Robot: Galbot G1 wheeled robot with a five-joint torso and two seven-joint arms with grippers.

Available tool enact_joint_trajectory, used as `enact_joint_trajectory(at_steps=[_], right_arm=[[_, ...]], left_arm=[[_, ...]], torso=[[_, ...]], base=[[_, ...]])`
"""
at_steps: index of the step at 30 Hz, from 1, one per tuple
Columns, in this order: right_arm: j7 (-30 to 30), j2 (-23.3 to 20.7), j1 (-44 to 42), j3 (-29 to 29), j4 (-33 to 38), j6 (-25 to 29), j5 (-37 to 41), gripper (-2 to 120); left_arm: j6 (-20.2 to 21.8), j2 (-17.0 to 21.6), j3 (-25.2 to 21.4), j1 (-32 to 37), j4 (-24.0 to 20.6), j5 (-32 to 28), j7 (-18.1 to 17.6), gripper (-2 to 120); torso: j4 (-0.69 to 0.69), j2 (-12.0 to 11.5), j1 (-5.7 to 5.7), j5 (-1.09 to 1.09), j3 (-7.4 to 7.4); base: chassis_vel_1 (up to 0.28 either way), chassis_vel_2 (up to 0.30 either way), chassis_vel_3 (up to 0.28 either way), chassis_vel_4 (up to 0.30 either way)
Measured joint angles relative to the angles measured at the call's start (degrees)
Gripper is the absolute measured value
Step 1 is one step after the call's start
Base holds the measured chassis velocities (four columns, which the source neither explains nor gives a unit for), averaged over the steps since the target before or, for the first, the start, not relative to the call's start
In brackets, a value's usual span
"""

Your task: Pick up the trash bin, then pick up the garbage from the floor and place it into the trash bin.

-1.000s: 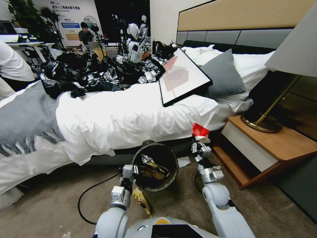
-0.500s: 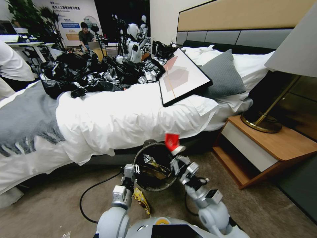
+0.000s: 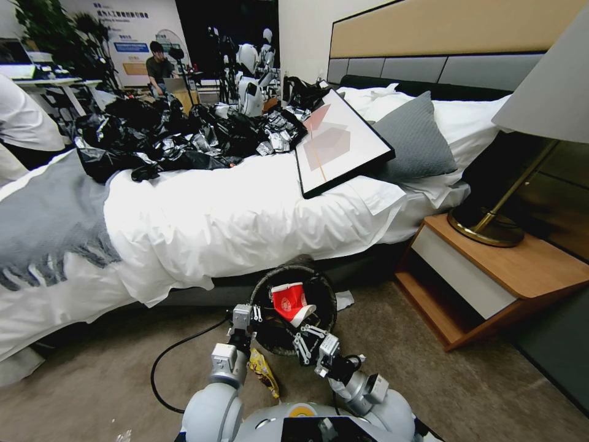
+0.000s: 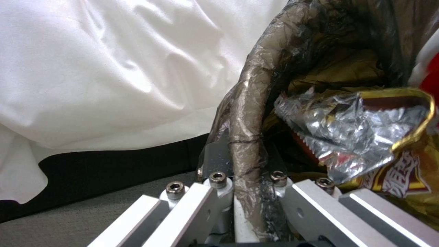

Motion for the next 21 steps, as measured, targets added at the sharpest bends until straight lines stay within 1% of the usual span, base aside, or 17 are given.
enact_joint_trajectory(at_steps=[8,9,12,13,16,17,19,20,21], right_arm=[[0.12,1.42,0.88,0.25,-1.99,0.28,-1.02,0],[0.27,1.57,1.03,0.31,-2.12,0.3,-1.2,3],[1.46,1.87,1.38,0.29,-1.95,0.17,-1.33,18],[1.46,1.87,1.38,0.29,-1.95,0.17,-1.33,18],[2.98,1.85,1.29,-0.24,-1.3,-0.28,-1.64,32],[2.98,1.85,1.29,-0.24,-1.3,-0.28,-1.64,32],[5.28,1.07,0.98,-0.81,-0.47,-1.46,-1.94,41],[6.63,0.49,0.74,-1.11,0.1,-2.29,-1.94,44],[6.63,0.49,0.74,-1.11,0.1,-2.29,-1.94,44]], left_arm=[[0.01,-0.03,-0.02,0.13,-0.45,0.05,0.0,0],[0.01,-0.03,-0.05,0.17,-0.51,0.05,0.0,0],[0.01,-0.01,-0.19,0.26,-0.63,0.05,-0.01,0],[0.01,-0.01,-0.19,0.26,-0.63,0.05,-0.01,0],[0.01,-0.04,-0.31,0.22,-0.65,0.05,-0.03,0],[0.01,-0.04,-0.31,0.22,-0.65,0.05,-0.03,0],[0.01,-0.07,-0.47,0.18,-0.71,0.05,-0.04,0],[0.01,-0.09,-0.54,0.18,-0.71,0.05,-0.03,0],[0.01,-0.09,-0.54,0.18,-0.71,0.05,-0.03,0]], torso=[[0.0,0.0,0.0,0.0,0.0],[0.0,0.0,0.0,0.0,0.0],[0.0,0.0,0.0,0.0,0.0],[0.0,0.0,0.0,0.0,0.0],[0.0,0.0,0.0,0.0,0.0],[0.0,0.0,0.0,0.0,0.0],[0.0,0.0,0.0,0.0,0.0],[0.0,0.0,0.0,0.0,0.0],[0.0,0.0,0.0,0.0,0.0]], base=[[0.0,0.0,0.0,0.0],[0.0,0.0,0.0,0.0],[0.0,0.0,0.0,0.0],[0.0,0.0,0.0,0.0],[0.0,0.0,0.0,0.0],[0.0,0.0,0.0,0.0],[0.0,0.0,0.0,0.0],[0.0,0.0,0.0,0.0],[0.0,0.0,0.0,0.0]])
